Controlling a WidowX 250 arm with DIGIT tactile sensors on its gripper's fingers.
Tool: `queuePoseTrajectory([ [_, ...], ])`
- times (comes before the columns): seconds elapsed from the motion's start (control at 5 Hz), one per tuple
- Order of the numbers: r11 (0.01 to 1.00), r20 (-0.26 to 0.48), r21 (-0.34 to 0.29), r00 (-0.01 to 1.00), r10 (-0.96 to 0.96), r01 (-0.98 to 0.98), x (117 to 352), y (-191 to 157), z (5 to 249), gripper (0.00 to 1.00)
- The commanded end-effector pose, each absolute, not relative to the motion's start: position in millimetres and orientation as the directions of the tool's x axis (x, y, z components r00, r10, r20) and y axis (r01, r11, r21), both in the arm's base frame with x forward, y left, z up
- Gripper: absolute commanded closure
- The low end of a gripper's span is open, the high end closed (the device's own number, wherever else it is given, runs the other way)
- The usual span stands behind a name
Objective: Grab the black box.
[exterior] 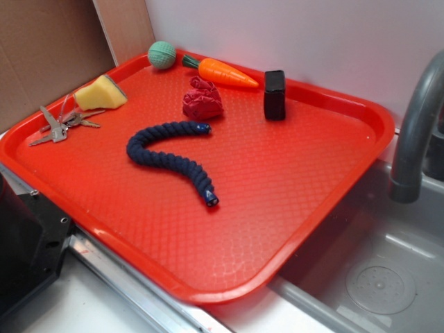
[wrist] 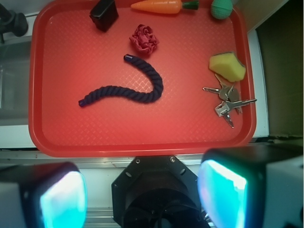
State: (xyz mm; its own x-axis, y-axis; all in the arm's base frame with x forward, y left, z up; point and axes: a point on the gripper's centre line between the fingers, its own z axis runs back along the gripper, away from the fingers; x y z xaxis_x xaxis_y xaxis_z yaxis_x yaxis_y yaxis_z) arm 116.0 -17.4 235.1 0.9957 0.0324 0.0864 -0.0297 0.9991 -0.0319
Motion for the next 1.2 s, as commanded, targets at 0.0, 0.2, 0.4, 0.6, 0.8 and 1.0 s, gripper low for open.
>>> queuePoseTrajectory([
  [0.0,0.999,0.086,-0.032,0.996,0.032,-0.03,116.0,-17.4,235.1,0.0],
  [0.2,0.964,0.216,-0.078,0.94,0.265,-0.254,166.0,-31.5,207.5,0.0],
  [0.4,0.933,0.27,-0.182,0.896,0.352,-0.312,207.2,-36.4,211.2,0.0],
  [0.6,0.933,0.27,-0.182,0.896,0.352,-0.312,207.2,-36.4,211.2,0.0],
  [0.8,0.933,0.27,-0.182,0.896,0.352,-0.312,207.2,-36.4,211.2,0.0],
  [1.0,0.933,0.27,-0.182,0.896,0.352,-0.312,207.2,-36.4,211.2,0.0],
])
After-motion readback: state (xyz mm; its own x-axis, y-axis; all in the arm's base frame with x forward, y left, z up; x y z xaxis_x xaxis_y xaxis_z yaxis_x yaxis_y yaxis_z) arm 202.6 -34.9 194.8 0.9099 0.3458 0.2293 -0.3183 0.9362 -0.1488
